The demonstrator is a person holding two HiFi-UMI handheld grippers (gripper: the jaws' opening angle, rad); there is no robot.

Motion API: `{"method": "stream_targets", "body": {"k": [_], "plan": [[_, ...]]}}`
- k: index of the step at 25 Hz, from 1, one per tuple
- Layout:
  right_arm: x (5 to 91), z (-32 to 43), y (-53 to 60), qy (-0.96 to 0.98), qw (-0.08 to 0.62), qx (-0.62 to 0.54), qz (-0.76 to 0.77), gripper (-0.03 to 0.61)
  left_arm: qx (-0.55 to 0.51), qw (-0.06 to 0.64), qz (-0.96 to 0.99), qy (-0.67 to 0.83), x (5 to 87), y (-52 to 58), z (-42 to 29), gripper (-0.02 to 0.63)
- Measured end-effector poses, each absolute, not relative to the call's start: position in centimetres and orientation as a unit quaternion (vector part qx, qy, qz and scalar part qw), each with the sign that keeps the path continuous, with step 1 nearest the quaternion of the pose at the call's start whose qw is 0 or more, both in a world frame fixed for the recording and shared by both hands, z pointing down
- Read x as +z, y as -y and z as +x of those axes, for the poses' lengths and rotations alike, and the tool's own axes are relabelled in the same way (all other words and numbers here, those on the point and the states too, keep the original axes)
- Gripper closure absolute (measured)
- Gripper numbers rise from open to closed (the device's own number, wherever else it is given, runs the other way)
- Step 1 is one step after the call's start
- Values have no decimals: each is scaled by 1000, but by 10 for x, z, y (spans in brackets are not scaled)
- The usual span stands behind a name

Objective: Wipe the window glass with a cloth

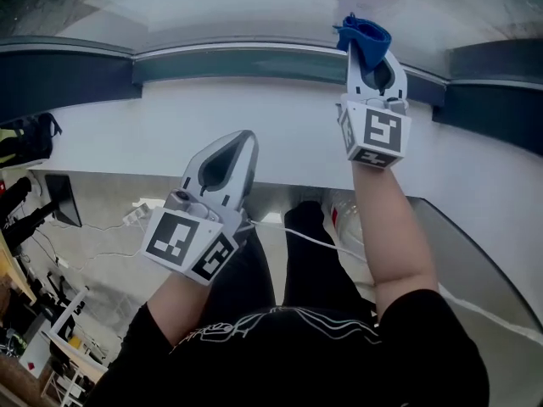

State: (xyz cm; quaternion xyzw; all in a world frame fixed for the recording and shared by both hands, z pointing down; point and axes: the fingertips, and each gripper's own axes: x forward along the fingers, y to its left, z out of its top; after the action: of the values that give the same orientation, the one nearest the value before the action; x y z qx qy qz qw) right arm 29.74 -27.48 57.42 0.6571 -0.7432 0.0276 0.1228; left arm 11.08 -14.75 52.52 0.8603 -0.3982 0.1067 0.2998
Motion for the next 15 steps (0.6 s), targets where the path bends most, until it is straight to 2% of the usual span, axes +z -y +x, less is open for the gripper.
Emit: {"method": "stream_targets", "body": {"k": [15], "plan": [[582,457,245,685,112,25,720,499,129,283,888,340,532,151,234,607]]}}
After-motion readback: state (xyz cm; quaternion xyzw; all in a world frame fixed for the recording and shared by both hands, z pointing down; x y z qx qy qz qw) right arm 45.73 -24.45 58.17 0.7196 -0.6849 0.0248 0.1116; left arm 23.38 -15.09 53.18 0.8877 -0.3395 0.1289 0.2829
